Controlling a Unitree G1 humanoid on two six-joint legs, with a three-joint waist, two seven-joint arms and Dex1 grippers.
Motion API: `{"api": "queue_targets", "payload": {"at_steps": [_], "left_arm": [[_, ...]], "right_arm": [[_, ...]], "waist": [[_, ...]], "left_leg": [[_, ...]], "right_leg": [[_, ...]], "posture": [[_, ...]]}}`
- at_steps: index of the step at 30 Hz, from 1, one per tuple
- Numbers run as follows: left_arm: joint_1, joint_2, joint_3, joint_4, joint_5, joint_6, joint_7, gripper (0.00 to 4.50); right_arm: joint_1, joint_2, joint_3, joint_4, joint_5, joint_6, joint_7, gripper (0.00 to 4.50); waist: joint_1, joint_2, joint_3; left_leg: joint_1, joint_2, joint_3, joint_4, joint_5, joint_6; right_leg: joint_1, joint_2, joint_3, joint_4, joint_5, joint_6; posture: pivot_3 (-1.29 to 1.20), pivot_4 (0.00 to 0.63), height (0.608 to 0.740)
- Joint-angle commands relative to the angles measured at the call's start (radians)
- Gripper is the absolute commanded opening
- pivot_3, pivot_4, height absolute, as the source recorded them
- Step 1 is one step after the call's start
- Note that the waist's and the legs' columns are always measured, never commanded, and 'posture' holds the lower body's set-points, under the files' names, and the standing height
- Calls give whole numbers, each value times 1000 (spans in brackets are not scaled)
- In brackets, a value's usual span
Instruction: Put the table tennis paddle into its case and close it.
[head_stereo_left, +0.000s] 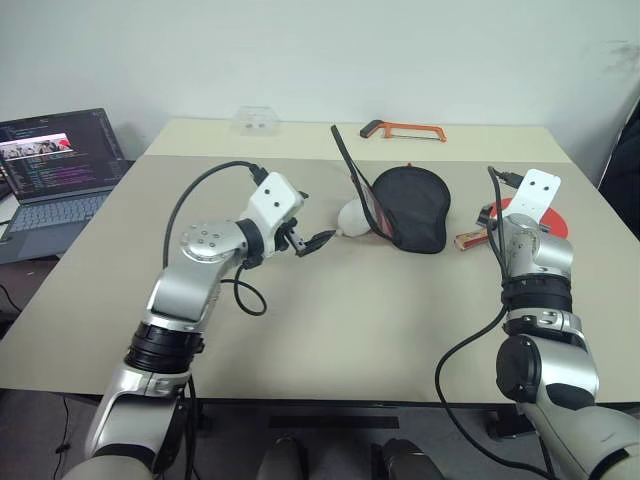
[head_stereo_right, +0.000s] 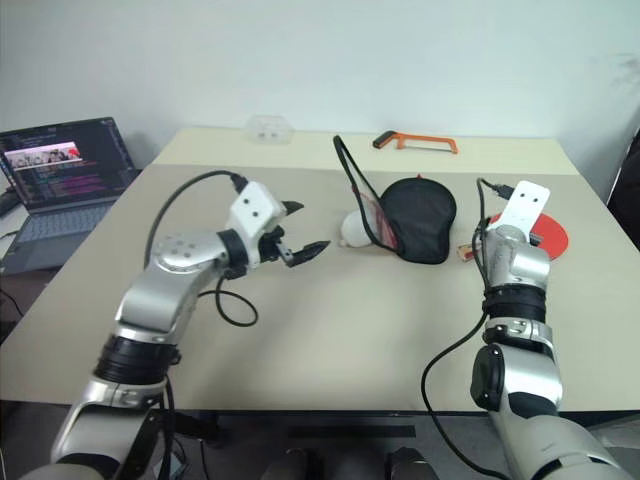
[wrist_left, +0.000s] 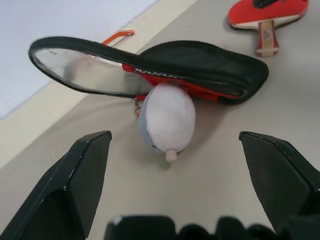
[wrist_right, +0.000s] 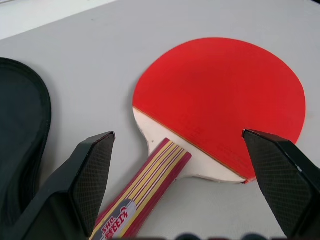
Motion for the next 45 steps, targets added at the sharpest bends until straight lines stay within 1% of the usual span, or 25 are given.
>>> {"api": "queue_targets", "payload": {"at_steps": [1, 5, 11, 19, 23, 27, 28, 30, 31, 34, 45], "left_arm": [[11, 21, 39, -43, -20, -16, -12, 4455], [64, 44, 55, -98, -45, -8, -35, 4455], [134, 102, 81, -116, -43, -9, -36, 4455], [173, 100, 79, -176, -59, 16, -16, 4455], [186, 103, 84, -206, -64, 37, -4, 4500], [194, 109, 85, -219, -66, 51, 5, 4500], [195, 110, 86, -220, -66, 52, 6, 4500], [194, 110, 87, -218, -66, 53, 8, 4500], [192, 110, 86, -216, -65, 53, 9, 4500], [184, 110, 81, -205, -62, 52, 12, 4500], [155, 104, 65, -172, -56, 45, 10, 4500]], "right_arm": [[-70, 5, -23, 87, 11, -45, -31, 4500], [-127, 6, -24, 196, 12, -71, -42, 4500], [-175, 30, -30, 301, 19, -82, -76, 4500], [-201, 41, -43, 420, 21, -105, -142, 4500], [-206, 34, -50, 456, 31, -138, -164, 3653], [-209, 25, -49, 477, 46, -158, -184, 2262], [-209, 22, -47, 478, 46, -162, -188, 2026], [-209, 15, -46, 476, 48, -164, -196, 1307], [-208, 9, -46, 473, 47, -167, -203, 1051], [-209, -5, -46, 456, 47, -168, -216, 21], [-176, -21, -40, 322, 48, -95, -244, 21]], "waist": [[-3, 0, 0], [-6, 0, 0], [-16, 0, 0], [-18, 0, 0], [-17, 0, 0], [-16, 0, 0], [-16, 0, 0], [-17, 0, 0], [-17, 0, 0], [-17, 0, 0], [-19, 0, 0]], "left_leg": [[0, 0, 0, 0, 0, 0], [-1, 0, 0, 0, 0, 0], [-1, 1, 0, -2, 0, 0], [-1, 1, 0, -2, 0, 0], [-1, 1, -1, -2, 0, 0], [-1, 1, -1, -2, 0, 0], [-1, 1, -1, -2, 0, 0], [-1, 1, -1, -2, 0, 0], [-1, 1, -1, -2, 0, 0], [-1, 1, -2, -2, 0, 0], [-1, 1, -1, -3, 0, 0]], "right_leg": [[0, 0, 0, 0, 0, 0], [0, 0, 0, -1, 0, 0], [-2, 1, 0, 0, 0, -1], [-2, 1, 0, -1, -1, -1], [-2, 1, -1, -1, -1, -1], [-1, 0, -1, -1, -1, -1], [-1, 0, -1, -1, -1, -1], [-1, 1, -1, -1, -1, -2], [-1, 1, -1, -1, -1, -2], [-1, 1, -2, -1, -1, -2], [-2, 1, -1, -1, -1, -2]], "posture": [[0, 150, 740], [0, 150, 740], [0, 150, 740], [0, 150, 740], [0, 150, 740], [0, 150, 740], [0, 150, 740], [0, 150, 740], [0, 150, 740], [0, 150, 740], [0, 150, 740]]}}
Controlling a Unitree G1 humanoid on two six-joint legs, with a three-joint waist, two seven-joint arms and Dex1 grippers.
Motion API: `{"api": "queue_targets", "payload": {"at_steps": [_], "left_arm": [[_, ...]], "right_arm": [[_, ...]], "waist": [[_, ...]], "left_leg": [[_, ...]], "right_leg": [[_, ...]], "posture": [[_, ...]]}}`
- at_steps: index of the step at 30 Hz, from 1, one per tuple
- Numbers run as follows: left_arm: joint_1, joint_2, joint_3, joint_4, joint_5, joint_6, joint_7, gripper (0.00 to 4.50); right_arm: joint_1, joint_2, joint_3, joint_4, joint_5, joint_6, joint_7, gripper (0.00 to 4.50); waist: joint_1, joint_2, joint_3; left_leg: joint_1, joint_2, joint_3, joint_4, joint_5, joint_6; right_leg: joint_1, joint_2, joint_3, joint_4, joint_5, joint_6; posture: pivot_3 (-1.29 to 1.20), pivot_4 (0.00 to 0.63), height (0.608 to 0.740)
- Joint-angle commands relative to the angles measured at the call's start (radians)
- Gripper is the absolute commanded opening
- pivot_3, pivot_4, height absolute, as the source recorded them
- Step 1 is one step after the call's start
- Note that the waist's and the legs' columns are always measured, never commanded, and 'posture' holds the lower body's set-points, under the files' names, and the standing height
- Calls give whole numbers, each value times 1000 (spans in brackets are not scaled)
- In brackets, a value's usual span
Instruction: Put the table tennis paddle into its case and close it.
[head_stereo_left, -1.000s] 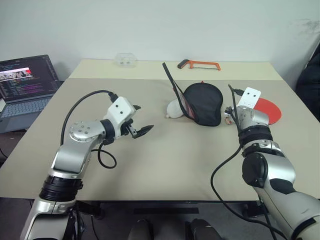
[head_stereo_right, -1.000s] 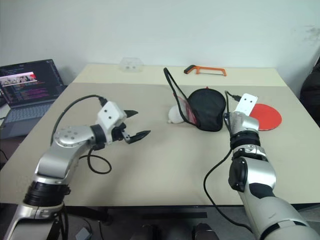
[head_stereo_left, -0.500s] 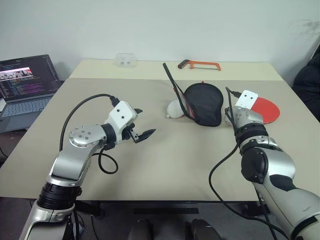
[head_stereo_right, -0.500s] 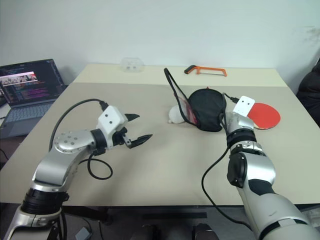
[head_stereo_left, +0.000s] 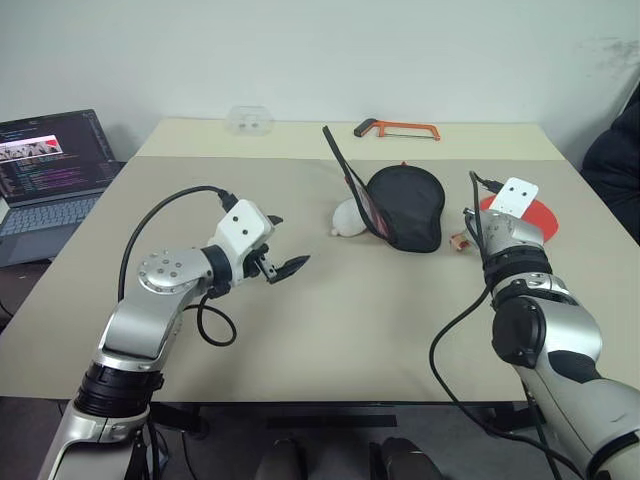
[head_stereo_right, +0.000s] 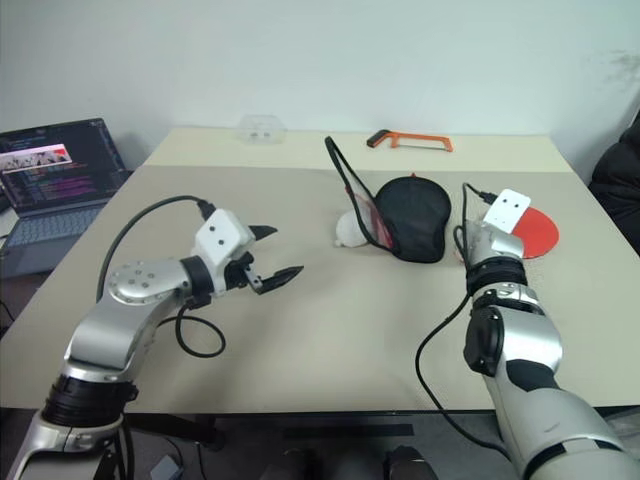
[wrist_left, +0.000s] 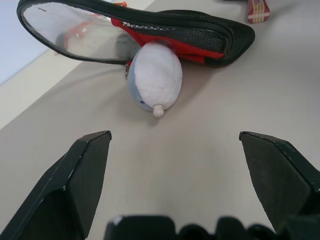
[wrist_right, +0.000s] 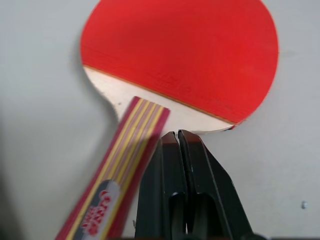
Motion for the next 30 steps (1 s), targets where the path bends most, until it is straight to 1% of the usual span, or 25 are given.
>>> {"api": "queue_targets", "payload": {"at_steps": [1, 4, 7, 12, 14, 17, 18, 22, 27, 30], "left_arm": [[-26, 2, 6, -3, 5, -17, 1, 4500], [-30, -1, 0, 0, 6, -18, 1, 4500], [-34, -2, 3, 4, 3, -18, 1, 4500], [-27, 4, 5, 7, 6, -20, -1, 4500], [-27, 3, 5, 6, 6, -18, 0, 4500], [-26, 3, 6, 5, 7, -16, 3, 4500], [-25, 3, 6, 4, 7, -16, 4, 4500], [-11, 2, 10, -7, 11, -10, 16, 4500], [11, 2, 16, -37, 7, 1, 26, 4500], [18, 2, 17, -53, 5, 7, 36, 4500]], "right_arm": [[1, -8, -5, -69, 7, 22, -11, 21], [5, -4, 7, -100, 3, 38, 7, 21], [-1, 1, 29, -170, 8, 86, 66, 648], [-7, 28, 28, -197, 18, 122, 113, 2409], [-18, 32, 29, -163, 12, 99, 123, 3087], [-34, 30, 36, -113, 2, 73, 146, 4225], [-39, 28, 37, -96, 1, 68, 153, 4481], [-53, 24, 48, 2, -22, 38, 136, 4481], [-71, 30, 41, 80, -13, 26, 119, 4481], [-78, 29, 61, 124, -33, 3, 106, 4481]], "waist": [[0, 0, 0], [0, 0, 0], [0, 0, 0], [0, 0, 0], [0, 0, 0], [0, 0, 0], [0, 0, 0], [-1, 0, 0], [-1, 0, 0], [-2, 0, 0]], "left_leg": [[0, 0, 0, 0, 0, 0], [0, 0, 0, 0, 0, 0], [0, 0, 0, 0, 0, 0], [0, 0, 0, 0, 0, 0], [0, 0, 1, 0, 0, 0], [0, 0, 1, 0, 0, 0], [0, 0, 1, 0, 0, 0], [0, 0, 1, 0, 0, 0], [0, 0, 1, -1, 0, 0], [0, 0, 1, -1, 0, 0]], "right_leg": [[0, 0, 0, 0, 0, 0], [0, 0, 0, 0, 0, 0], [0, 0, 0, 0, 0, 0], [-1, 0, 0, 0, 0, 0], [-1, 0, 0, 0, 0, 0], [-1, 0, 0, 0, 0, 0], [-1, 0, 0, 0, 0, 0], [-1, 0, 1, 0, 0, 0], [-1, 0, 1, 0, 0, 0], [-1, 0, 1, 0, 0, 0]], "posture": [[0, 150, 740], [0, 150, 740], [0, 150, 740], [0, 150, 740], [0, 150, 740], [0, 150, 740], [0, 150, 740], [0, 150, 740], [0, 150, 740], [0, 150, 740]]}}
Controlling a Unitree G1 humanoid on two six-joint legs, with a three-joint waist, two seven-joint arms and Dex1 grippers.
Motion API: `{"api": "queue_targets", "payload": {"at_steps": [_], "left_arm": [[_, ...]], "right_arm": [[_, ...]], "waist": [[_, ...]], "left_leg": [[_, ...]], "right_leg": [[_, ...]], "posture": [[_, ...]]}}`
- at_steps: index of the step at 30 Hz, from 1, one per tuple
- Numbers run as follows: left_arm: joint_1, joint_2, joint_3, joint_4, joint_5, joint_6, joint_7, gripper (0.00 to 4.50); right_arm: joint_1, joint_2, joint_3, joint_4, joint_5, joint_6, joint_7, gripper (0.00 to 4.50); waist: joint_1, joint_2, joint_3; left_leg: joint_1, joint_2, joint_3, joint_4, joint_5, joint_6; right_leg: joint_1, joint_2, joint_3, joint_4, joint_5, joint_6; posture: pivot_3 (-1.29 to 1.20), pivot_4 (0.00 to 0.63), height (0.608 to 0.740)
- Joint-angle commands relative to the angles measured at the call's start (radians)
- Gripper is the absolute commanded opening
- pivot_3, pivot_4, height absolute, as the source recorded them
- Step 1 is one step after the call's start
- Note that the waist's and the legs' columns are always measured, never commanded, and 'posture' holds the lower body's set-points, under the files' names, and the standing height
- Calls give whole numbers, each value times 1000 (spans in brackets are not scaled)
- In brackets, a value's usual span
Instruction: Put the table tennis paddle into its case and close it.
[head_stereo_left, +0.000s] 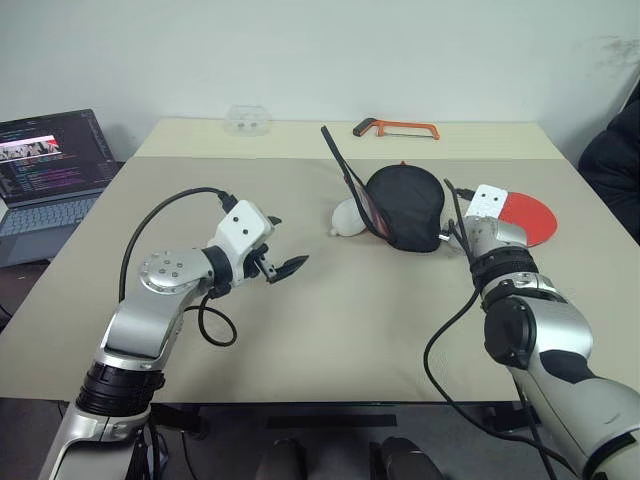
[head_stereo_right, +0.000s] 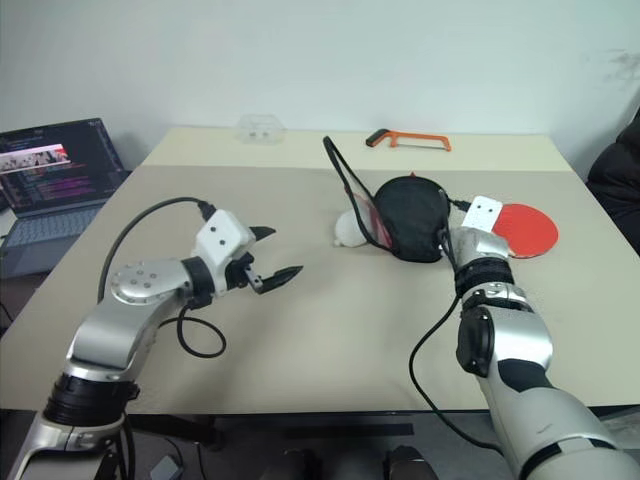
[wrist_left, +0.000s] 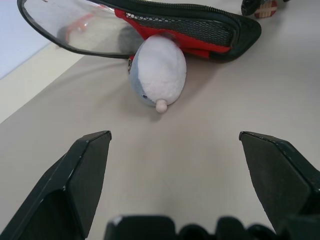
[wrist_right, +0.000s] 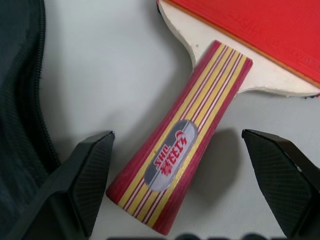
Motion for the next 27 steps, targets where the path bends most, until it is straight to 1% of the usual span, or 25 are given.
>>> {"api": "queue_targets", "payload": {"at_steps": [1, 7, 10, 14, 16, 18, 20, 27], "left_arm": [[2, 4, 22, -60, -1, 3, 15, 4500], [13, 11, 26, -82, 3, 15, 28, 4500], [17, 13, 31, -90, 0, 17, 33, 4500], [14, 13, 31, -88, 3, 19, 40, 4500], [9, 14, 32, -82, 4, 18, 42, 4500], [8, 14, 33, -79, 6, 20, 48, 4500], [6, 15, 33, -77, 5, 20, 51, 4500], [5, 18, 32, -68, 7, 15, 53, 4500]], "right_arm": [[-41, -8, 20, 37, -25, -47, -16, 4481], [-54, -4, 0, 93, -12, -99, -42, 4481], [-57, -8, -12, 110, -5, -124, -79, 3913], [-62, -13, -24, 129, 9, -140, -99, 2522], [-67, -14, -33, 136, 18, -147, -107, 2012], [-68, -16, -45, 140, 26, -149, -117, 1605], [-69, -21, -51, 141, 26, -149, -125, 1478], [-79, -42, -46, 128, 29, -130, -129, 1469]], "waist": [[0, 0, 0], [-1, 0, 0], [0, 0, 0], [3, 0, 0], [3, 0, 0], [2, 0, 0], [1, 0, 0], [2, 0, 0]], "left_leg": [[0, 0, 0, 0, 0, 0], [0, 0, 0, 0, 0, 0], [0, 0, 0, 0, 0, 0], [0, 0, 0, 0, 0, 0], [0, 0, 0, 0, 0, 0], [0, 0, 0, 1, 0, 0], [0, 0, -1, 1, 0, 0], [0, 0, -1, 1, 0, 0]], "right_leg": [[0, 0, 0, 0, 0, 0], [0, 0, 0, 0, 0, 0], [0, 0, 0, 0, 0, 0], [0, 0, 0, 0, 0, 0], [1, 0, 0, -1, 0, 0], [1, 0, 0, 0, 0, 0], [1, 0, 0, 0, 0, 0], [1, 0, 0, 0, 0, 0]], "posture": [[0, 150, 740], [0, 150, 740], [0, 150, 740], [0, 150, 740], [0, 150, 740], [0, 150, 740], [0, 150, 740], [0, 150, 740]]}}
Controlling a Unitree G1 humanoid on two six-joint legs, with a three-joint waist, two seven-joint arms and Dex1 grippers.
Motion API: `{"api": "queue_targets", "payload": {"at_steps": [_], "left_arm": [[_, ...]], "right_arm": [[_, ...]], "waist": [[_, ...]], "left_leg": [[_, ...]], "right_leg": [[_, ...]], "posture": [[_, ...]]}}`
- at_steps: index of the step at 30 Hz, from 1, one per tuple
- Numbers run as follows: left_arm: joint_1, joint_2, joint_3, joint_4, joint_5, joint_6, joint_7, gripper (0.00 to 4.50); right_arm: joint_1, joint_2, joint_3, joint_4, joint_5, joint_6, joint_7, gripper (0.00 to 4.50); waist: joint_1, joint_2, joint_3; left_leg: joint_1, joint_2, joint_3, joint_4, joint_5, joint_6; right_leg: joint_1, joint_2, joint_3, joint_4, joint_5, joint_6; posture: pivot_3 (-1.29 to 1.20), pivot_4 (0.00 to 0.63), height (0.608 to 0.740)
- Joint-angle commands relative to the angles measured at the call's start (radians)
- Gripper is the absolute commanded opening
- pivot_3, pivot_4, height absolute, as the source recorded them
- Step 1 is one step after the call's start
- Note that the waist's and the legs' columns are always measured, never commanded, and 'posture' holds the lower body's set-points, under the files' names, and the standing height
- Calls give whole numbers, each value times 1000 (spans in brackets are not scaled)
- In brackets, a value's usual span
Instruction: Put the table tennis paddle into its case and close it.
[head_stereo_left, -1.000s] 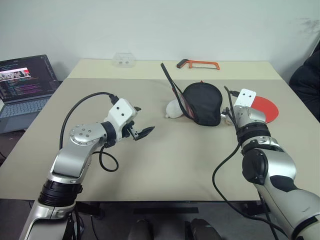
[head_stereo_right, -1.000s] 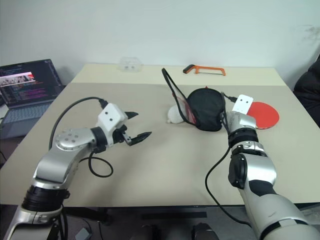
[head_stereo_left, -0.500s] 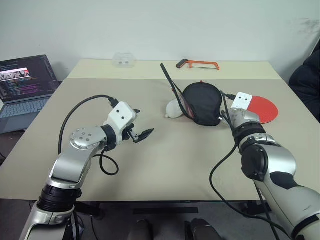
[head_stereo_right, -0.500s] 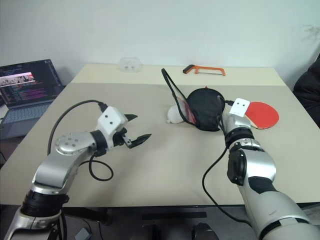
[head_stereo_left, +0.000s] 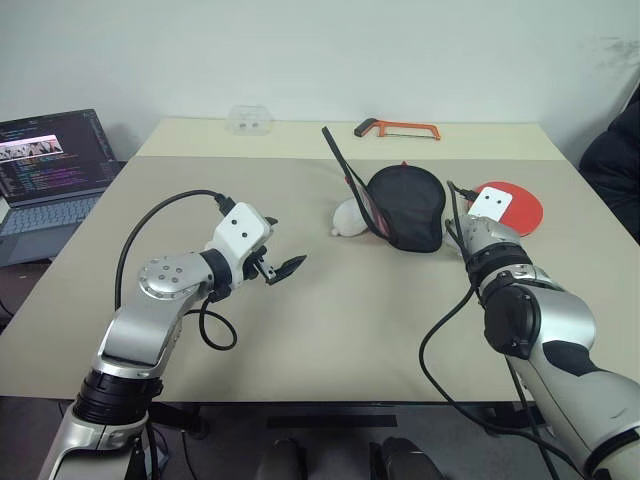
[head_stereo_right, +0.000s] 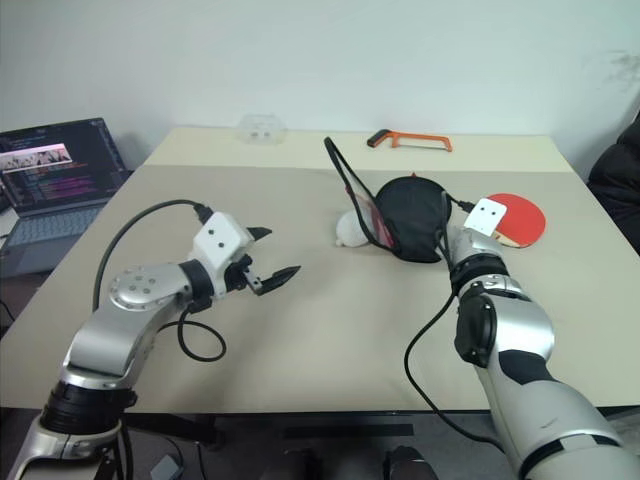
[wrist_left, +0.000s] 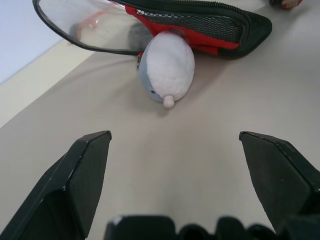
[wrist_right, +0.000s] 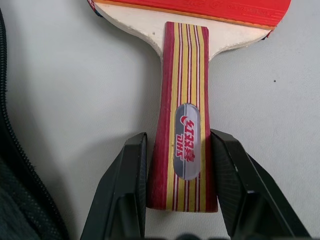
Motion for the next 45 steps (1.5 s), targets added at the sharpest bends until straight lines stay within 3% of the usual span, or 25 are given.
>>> {"api": "queue_targets", "payload": {"at_steps": [1, 23, 36, 45], "left_arm": [[-19, 12, 27, -26, 7, -6, 9, 4500], [-49, 1, 12, 6, 17, -22, 0, 4500], [-62, -3, 7, 26, 19, -35, -9, 4500], [-73, -2, 3, 49, 23, -47, -17, 4500]], "right_arm": [[-35, -39, 5, -20, -4, 8, 10, 1467], [33, -102, 107, -330, -60, 202, 88, 1426], [110, -99, 61, -597, -57, 394, 65, 1413], [131, -106, 77, -677, -80, 408, 107, 1408]], "waist": [[0, 0, 0], [0, 0, 0], [0, 0, 0], [1, 0, 0]], "left_leg": [[0, 0, 0, 0, 0, 0], [0, 0, 3, -2, 0, 0], [0, 1, 5, -5, 0, 0], [0, 1, 5, -6, 0, 0]], "right_leg": [[0, 0, 0, 0, 0, 0], [-2, 0, 2, 0, 0, 0], [-4, 0, 4, -1, 0, 0], [-4, 0, 4, -1, 0, 0]], "posture": [[0, 150, 740], [0, 150, 740], [0, 150, 740], [0, 150, 740]]}}
